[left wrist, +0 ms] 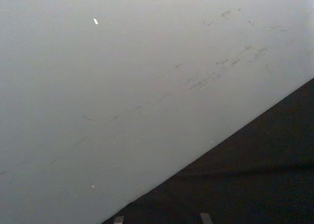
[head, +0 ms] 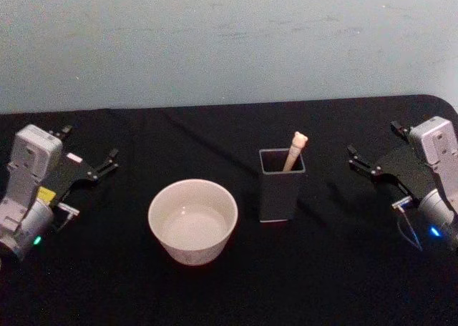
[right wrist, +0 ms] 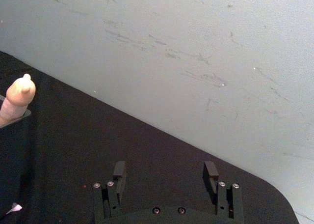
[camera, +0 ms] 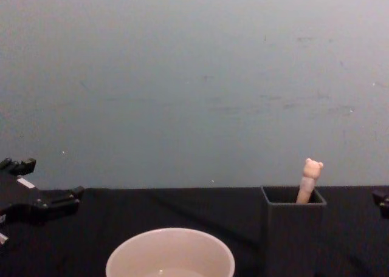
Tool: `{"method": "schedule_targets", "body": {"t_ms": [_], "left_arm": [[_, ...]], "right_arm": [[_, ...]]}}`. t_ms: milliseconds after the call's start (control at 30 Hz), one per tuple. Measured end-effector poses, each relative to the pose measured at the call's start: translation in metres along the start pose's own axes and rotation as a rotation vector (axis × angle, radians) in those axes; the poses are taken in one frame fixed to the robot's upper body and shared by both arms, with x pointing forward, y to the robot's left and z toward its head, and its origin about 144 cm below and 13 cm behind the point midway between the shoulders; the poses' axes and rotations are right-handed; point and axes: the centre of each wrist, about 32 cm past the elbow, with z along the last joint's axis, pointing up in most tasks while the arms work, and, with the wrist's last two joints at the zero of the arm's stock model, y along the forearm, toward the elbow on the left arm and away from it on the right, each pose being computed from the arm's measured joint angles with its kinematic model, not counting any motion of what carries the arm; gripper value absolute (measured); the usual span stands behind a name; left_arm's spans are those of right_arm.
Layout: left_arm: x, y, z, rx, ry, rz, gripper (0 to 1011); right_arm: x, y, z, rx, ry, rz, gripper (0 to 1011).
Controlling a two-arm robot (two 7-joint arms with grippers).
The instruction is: Pick up the stirring spoon with one hand, stir inside the cup, then place it back in its original position.
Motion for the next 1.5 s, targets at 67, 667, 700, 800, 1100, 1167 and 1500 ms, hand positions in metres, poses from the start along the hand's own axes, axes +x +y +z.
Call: {"method": "schedule_targets", "body": {"t_ms": [67,667,700,800,1100,1167,1500], "left_arm": [[0.0,0.0,0.0,0.0,0.0,0.0,1001],[0.0,0.0,0.0,0.0,0.0,0.0,1001],[0.0,0.0,0.0,0.0,0.0,0.0,1001],[0.0,0.0,0.0,0.0,0.0,0.0,1001],[0.0,0.0,0.0,0.0,0.0,0.0,1001],[0.0,0.0,0.0,0.0,0.0,0.0,1001],[0.0,0.0,0.0,0.0,0.0,0.0,1001]], "right_arm": [[0.0,0.0,0.0,0.0,0.0,0.0,1002],[0.0,0.0,0.0,0.0,0.0,0.0,1002],[0.0,0.0,0.0,0.0,0.0,0.0,1002],[0.0,0.0,0.0,0.0,0.0,0.0,1002],[0.0,0.0,0.0,0.0,0.0,0.0,1002],[0.0,0.0,0.0,0.0,0.0,0.0,1002],[0.0086,-0.006,0.0053,0.017,0.009,0.035,1002]]}}
